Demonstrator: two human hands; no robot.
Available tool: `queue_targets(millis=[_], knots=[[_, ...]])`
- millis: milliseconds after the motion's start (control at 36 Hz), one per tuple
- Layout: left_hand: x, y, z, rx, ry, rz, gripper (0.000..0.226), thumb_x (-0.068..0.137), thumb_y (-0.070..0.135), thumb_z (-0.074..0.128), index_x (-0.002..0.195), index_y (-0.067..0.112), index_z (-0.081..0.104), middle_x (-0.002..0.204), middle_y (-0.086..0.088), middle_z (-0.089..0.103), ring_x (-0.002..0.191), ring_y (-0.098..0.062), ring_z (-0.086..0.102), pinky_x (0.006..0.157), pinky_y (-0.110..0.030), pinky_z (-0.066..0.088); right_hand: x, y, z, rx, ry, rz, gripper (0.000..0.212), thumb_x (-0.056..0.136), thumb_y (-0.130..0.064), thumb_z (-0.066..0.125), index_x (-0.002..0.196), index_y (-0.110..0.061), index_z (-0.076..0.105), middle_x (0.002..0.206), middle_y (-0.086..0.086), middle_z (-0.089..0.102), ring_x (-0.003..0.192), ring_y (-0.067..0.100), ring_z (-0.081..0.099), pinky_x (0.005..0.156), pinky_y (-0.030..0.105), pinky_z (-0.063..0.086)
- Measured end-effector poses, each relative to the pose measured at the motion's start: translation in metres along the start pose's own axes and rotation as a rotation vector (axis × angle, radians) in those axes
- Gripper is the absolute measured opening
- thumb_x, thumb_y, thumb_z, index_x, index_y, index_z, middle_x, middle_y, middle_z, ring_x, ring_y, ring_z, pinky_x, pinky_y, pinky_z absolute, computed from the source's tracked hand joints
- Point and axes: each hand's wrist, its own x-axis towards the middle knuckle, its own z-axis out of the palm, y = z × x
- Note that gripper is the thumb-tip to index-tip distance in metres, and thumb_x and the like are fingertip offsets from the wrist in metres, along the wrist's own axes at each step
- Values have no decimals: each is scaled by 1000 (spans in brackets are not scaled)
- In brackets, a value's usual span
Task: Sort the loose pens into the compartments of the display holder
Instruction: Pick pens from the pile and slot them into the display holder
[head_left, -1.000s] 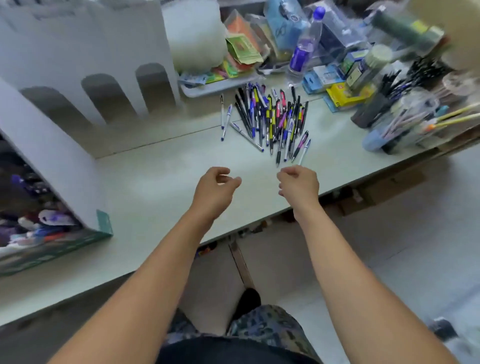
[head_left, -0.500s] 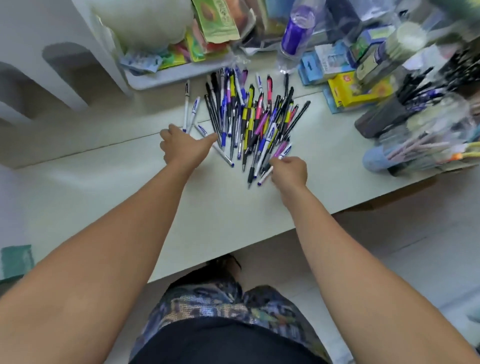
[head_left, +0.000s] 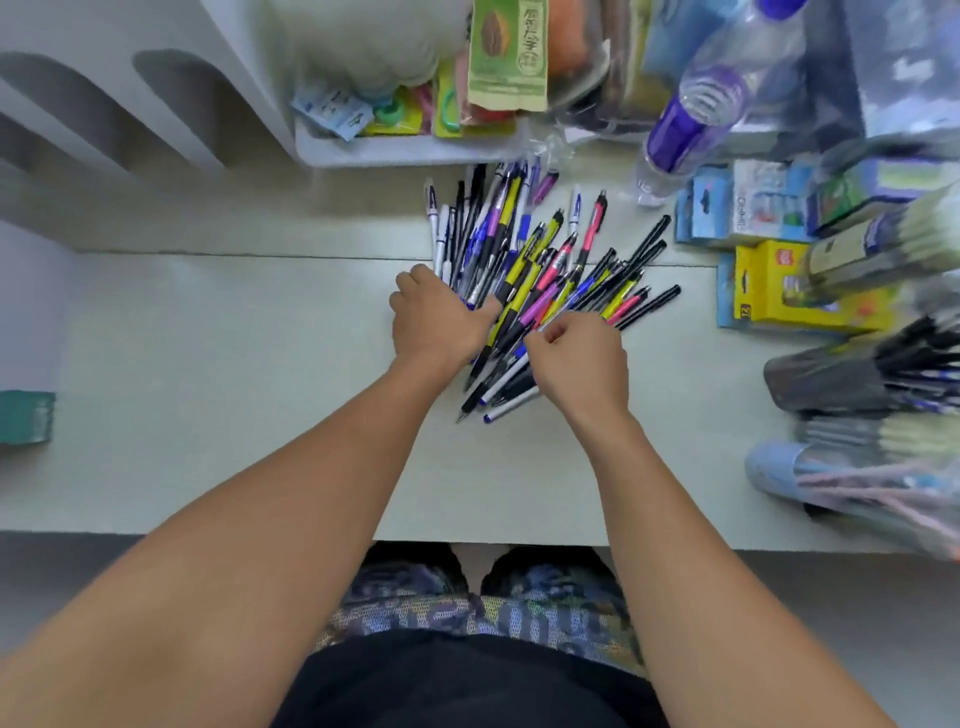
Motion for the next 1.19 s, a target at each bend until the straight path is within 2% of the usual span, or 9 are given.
queue_targets(millis=[83,222,306,361,528,667,806,1056,1194], knots=[[4,8,3,27,22,-52,76,86,45,72,135,-1,38,137,-17,44,125,-35,46,92,-40,44,12,4,-3,-12,-56,-67,22,87,-24,60,68,-14,64,61,3,66,62,23,66,64,36,58],[17,21,-5,98,-66,-110,76,84,41,77,135,-3,42,135,-19,48,116,-33,57,88,-35,46,18,14,-8,4,-77,-124,23,89,-27,59,68,-19,64,61,0,66,62,20,67,65,34,56],[18,22,-8,224,-105,-39,31,89,33,71,90,4,59,98,-10,61,86,-27,57,69,-31,40,17,17,-6,8,-114,-170,19,88,-25,60,71,-20,65,63,-3,65,63,17,61,60,29,48],[15,19,-6,276,-116,-37,32,94,27,65,71,9,50,76,-4,51,79,-26,54,67,-30,38,17,17,-5,15,-144,-208,18,89,-25,61,72,-20,66,63,-4,64,62,16,61,59,28,46],[-3,6,-15,260,-170,-87,28,101,30,54,86,6,57,80,-8,52,78,-29,51,70,-32,38,17,16,-12,90,-174,-283,14,91,-26,62,82,-19,71,65,-4,67,63,16,67,66,36,58],[-28,-23,-34,-230,-260,-243,21,99,21,53,84,7,50,73,-14,59,58,-29,59,60,-37,56,11,3,-21,135,-219,-328,14,92,-24,65,82,-18,72,69,-4,67,65,15,65,66,35,57],[-77,-47,-60,-697,-478,-284,22,103,20,52,87,20,38,63,1,36,51,-13,25,46,-23,23,0,-20,-16,338,-318,-256,27,98,-30,64,81,-12,72,73,3,71,70,25,70,71,45,61],[-110,-74,-83,-740,-660,-216,27,104,23,53,85,22,34,62,3,32,50,-11,22,46,-22,18,-5,-91,23,516,-499,-154,48,99,-50,58,140,-26,50,114,-6,60,101,13,63,74,28,48],[-109,-102,-100,-779,-665,-188,21,101,21,55,92,18,36,62,2,36,49,-12,23,44,-21,19,-18,-118,52,439,-554,-247,15,97,-30,68,104,-17,72,100,-5,72,83,15,73,78,34,55]])
